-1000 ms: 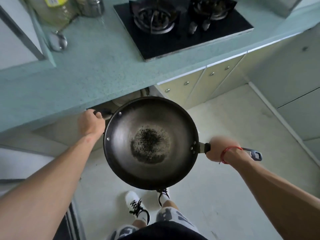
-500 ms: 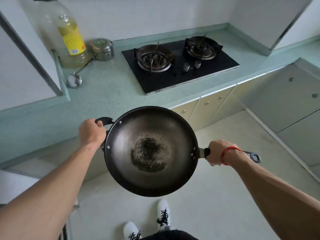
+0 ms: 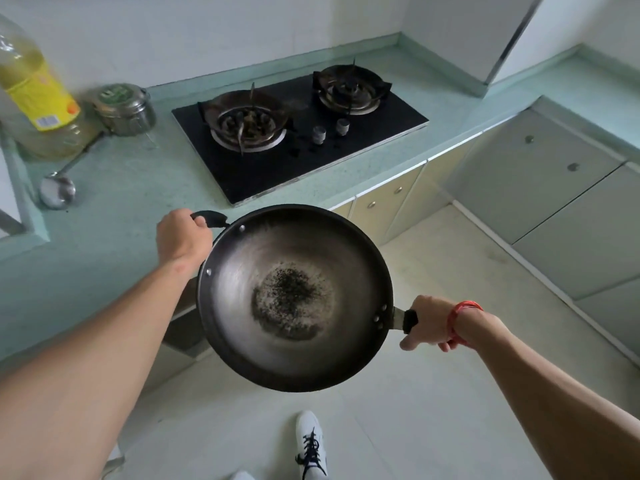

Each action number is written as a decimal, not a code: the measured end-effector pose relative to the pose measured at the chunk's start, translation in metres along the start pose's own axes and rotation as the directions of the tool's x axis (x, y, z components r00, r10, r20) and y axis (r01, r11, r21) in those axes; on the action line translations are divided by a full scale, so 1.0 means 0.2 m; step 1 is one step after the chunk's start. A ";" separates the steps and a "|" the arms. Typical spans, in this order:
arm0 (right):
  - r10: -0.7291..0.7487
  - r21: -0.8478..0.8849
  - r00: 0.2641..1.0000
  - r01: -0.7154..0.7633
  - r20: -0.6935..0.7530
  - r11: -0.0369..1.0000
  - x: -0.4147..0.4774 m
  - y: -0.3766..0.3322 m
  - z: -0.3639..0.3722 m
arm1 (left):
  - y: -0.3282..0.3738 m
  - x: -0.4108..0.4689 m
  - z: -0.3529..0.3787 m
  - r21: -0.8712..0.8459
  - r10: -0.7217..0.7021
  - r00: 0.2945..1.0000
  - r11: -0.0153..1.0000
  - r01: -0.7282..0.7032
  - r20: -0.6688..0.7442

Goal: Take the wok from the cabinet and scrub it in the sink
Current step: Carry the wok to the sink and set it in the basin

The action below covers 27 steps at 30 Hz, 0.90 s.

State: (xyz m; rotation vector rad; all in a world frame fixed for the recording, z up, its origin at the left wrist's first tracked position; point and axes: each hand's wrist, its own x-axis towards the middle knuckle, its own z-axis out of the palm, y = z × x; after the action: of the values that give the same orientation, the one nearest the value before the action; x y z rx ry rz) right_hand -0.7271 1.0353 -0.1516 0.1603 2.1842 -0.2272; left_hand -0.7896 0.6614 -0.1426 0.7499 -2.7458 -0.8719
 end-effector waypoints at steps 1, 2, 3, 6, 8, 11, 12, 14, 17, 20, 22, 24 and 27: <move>0.002 0.023 1.000 -0.002 -0.003 1.000 0.01 0.04 0.00 | 0.05 0.02 0.04 -0.001 0.021 1.000 1.000 -0.021 0.009; 0.004 0.044 1.000 -0.004 -0.010 0.999 0.01 0.07 0.00 | 0.09 0.04 0.07 -0.004 0.040 0.999 0.999 -0.039 0.020; 0.005 0.065 1.000 -0.004 -0.021 0.998 0.02 0.11 0.00 | 0.13 0.05 0.11 -0.007 0.055 0.998 0.998 -0.055 0.030; 0.022 0.126 0.996 -0.012 -0.083 0.992 0.04 0.20 0.03 | 0.25 0.10 0.20 -0.014 0.096 0.994 0.995 -0.096 0.053; 0.044 0.165 0.991 -0.022 -0.130 0.986 0.05 0.24 0.04 | 0.33 0.13 0.26 -0.043 0.123 0.989 0.992 -0.120 0.084; 0.093 0.244 0.981 -0.050 -0.171 0.968 0.06 0.29 0.06 | 0.45 0.16 0.33 -0.087 0.181 0.970 0.982 -0.169 0.162; 0.114 0.264 0.976 -0.062 -0.186 0.962 0.08 0.30 0.06 | 0.48 0.16 0.36 -0.084 0.194 0.963 0.980 -0.181 0.187; 0.160 0.307 0.962 -0.087 -0.222 0.948 0.11 0.32 0.08 | 0.53 0.15 0.39 -0.078 0.208 0.957 0.977 -0.196 0.204; 0.233 0.368 0.934 -0.124 -0.270 0.922 0.15 0.33 0.10 | 0.52 0.13 0.45 -0.156 0.178 0.971 0.976 -0.154 0.159; 0.284 0.393 0.904 -0.146 -0.319 0.908 0.20 0.32 0.08 | 0.42 0.08 0.51 -0.223 0.060 0.991 0.974 -0.033 0.118; 0.312 0.426 0.890 -0.153 -0.333 0.892 0.22 0.32 0.05 | 0.33 0.00 0.58 -0.240 -0.045 0.991 0.968 0.073 0.123; 0.332 0.478 0.886 -0.151 -0.323 0.865 0.25 0.30 0.03 | 0.22 -0.11 0.66 -0.248 -0.150 0.974 0.950 0.190 0.171; 0.335 0.538 0.891 -0.130 -0.305 0.833 0.29 0.25 0.02 | 0.11 -0.26 0.80 -0.228 -0.263 0.929 0.918 0.324 0.261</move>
State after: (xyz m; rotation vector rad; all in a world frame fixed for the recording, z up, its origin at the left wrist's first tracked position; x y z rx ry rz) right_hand -0.7490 1.0854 -0.2064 0.8381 2.4189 -0.6774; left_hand -0.8013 0.7821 -0.2614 1.0879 -2.6540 -1.4416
